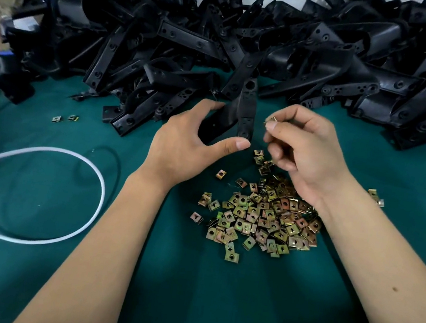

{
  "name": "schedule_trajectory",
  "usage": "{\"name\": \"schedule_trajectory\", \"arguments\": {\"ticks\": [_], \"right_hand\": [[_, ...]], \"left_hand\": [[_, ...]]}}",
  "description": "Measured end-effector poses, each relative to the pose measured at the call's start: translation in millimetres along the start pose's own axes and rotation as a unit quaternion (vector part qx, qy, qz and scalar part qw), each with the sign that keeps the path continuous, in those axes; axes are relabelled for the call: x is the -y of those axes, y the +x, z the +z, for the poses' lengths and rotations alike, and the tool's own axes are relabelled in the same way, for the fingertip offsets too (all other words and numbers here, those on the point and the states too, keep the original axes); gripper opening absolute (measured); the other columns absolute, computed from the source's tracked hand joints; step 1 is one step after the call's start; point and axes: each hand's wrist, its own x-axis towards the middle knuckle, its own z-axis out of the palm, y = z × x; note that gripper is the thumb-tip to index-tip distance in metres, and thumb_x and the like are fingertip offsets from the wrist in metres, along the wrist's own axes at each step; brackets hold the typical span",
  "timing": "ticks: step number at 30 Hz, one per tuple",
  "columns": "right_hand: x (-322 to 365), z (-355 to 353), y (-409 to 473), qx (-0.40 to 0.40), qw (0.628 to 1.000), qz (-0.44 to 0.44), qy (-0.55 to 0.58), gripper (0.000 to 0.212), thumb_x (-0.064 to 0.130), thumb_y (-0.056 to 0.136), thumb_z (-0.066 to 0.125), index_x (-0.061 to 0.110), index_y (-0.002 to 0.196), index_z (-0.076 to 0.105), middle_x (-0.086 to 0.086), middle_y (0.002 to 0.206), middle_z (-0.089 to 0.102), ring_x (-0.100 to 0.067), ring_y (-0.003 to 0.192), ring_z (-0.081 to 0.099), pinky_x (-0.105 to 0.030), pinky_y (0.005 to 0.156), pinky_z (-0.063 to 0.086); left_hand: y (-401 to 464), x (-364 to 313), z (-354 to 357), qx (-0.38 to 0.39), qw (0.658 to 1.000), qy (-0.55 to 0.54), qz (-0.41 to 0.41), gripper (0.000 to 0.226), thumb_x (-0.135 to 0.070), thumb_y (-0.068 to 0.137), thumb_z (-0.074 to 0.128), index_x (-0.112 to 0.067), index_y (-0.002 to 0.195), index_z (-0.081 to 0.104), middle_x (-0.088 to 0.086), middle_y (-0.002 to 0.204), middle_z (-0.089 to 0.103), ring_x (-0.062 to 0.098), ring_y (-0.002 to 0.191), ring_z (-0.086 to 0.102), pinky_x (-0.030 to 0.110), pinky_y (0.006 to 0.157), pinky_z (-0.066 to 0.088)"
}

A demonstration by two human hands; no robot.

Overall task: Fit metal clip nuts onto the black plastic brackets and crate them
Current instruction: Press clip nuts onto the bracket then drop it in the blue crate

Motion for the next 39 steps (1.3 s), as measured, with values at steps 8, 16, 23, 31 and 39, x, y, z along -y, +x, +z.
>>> {"name": "schedule_trajectory", "arguments": {"ticks": [8, 16, 23, 31, 39], "right_hand": [[1.4, 1.8, 0.2, -0.006, 1.0, 0.012, 0.01, 0.019, 0.01, 0.084, 0.053, 0.013, 0.067, 0.044, -0.01, 0.063, 0.043, -0.015, 0.046, 0.027, -0.018, 0.041, 0.017], [0.8, 6.6, -3.8, 0.052, 0.997, 0.002, 0.061, 0.038, -0.012, 0.093, 0.054, 0.008, 0.064, 0.038, -0.013, 0.075, 0.055, -0.01, 0.048, 0.027, -0.021, 0.043, 0.02], [-0.3, 1.6, -3.7, 0.048, 0.996, -0.002, 0.073, 0.035, 0.012, 0.078, 0.078, 0.009, 0.109, 0.063, -0.01, 0.075, 0.065, -0.007, 0.047, 0.033, -0.019, 0.043, 0.026], [-9.3, 0.9, 2.5, -0.038, 0.995, 0.045, 0.078, 0.028, 0.013, 0.085, 0.08, 0.012, 0.076, 0.053, -0.013, 0.078, 0.07, -0.01, 0.048, 0.032, -0.02, 0.041, 0.022], [-15.9, 4.5, 2.2, -0.096, 0.993, -0.03, -0.061, 0.022, 0.03, 0.091, 0.078, 0.013, 0.077, 0.075, 0.012, 0.049, 0.053, -0.001, 0.039, 0.037, -0.012, 0.042, 0.031]], "left_hand": [[-1.3, -1.0, 0.5, 0.001, 1.0, 0.004, -0.002, 0.097, -0.099, 0.062, 0.051, -0.039, 0.139, 0.053, -0.015, 0.13, 0.066, 0.01, 0.122, 0.06, 0.043, 0.098, 0.053], [-1.0, -1.8, 1.1, 0.0, 1.0, 0.007, 0.002, 0.099, -0.101, 0.062, 0.049, -0.038, 0.137, 0.054, -0.018, 0.128, 0.066, 0.007, 0.121, 0.06, 0.039, 0.097, 0.053], [-1.5, -1.8, 1.1, 0.0, 1.0, -0.001, -0.002, 0.101, -0.102, 0.059, 0.049, -0.04, 0.138, 0.053, -0.017, 0.13, 0.066, 0.007, 0.122, 0.06, 0.041, 0.099, 0.053], [-2.1, -4.6, 3.5, -0.007, 0.999, 0.035, -0.002, 0.096, -0.098, 0.063, 0.052, -0.038, 0.138, 0.052, -0.014, 0.129, 0.066, 0.01, 0.12, 0.062, 0.043, 0.097, 0.054], [-3.1, -6.1, 4.9, -0.021, 0.999, 0.036, -0.012, 0.096, -0.098, 0.063, 0.051, -0.039, 0.138, 0.052, -0.013, 0.129, 0.067, 0.012, 0.119, 0.062, 0.042, 0.094, 0.055]]}}
